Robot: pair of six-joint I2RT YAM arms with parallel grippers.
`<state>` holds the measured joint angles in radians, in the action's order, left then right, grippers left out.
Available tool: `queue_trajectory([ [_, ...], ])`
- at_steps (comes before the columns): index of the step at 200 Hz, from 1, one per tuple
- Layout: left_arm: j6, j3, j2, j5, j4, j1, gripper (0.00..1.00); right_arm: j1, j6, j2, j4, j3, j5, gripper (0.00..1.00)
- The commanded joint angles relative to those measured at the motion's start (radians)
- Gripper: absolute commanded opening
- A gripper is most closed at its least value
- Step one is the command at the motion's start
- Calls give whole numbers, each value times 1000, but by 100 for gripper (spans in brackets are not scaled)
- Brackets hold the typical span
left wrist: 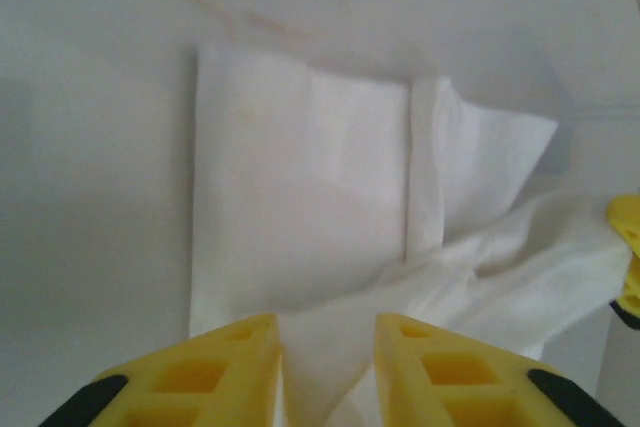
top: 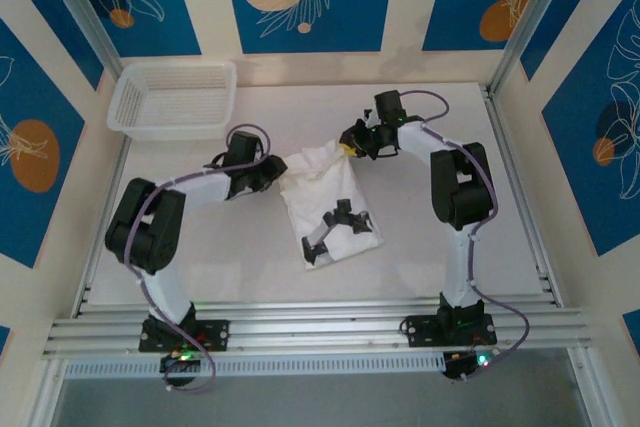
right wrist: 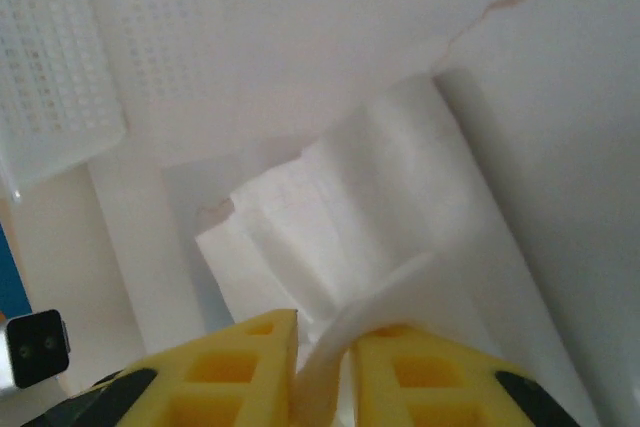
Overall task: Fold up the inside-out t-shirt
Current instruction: Smooth out the T-shirt at the center of the table, then fold the T-shirt at the center of the table.
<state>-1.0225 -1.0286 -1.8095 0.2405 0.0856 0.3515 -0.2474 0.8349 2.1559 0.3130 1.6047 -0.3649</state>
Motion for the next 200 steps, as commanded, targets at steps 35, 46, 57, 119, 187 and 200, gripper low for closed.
queue_trajectory([
  [35, -1, -59, -1, 29, 49, -141, 38, 59, -78, 50, 174, 267, -64, 50],
  [46, 13, -45, 34, 19, 31, -168, 39, 78, -99, 35, 188, 278, -76, 52],
  [57, 36, -25, 74, 10, 8, -185, 40, 93, -117, 5, 188, 259, -94, 52],
  [119, 240, 3, 105, -30, -209, -85, 51, 35, -429, -75, 183, 34, 60, 64],
  [187, 266, -140, -84, 41, -200, -51, 64, 5, -554, 143, 302, 257, 107, 63],
  [200, 261, -168, -114, 49, -192, -46, 64, 0, -560, 167, 308, 277, 91, 64],
])
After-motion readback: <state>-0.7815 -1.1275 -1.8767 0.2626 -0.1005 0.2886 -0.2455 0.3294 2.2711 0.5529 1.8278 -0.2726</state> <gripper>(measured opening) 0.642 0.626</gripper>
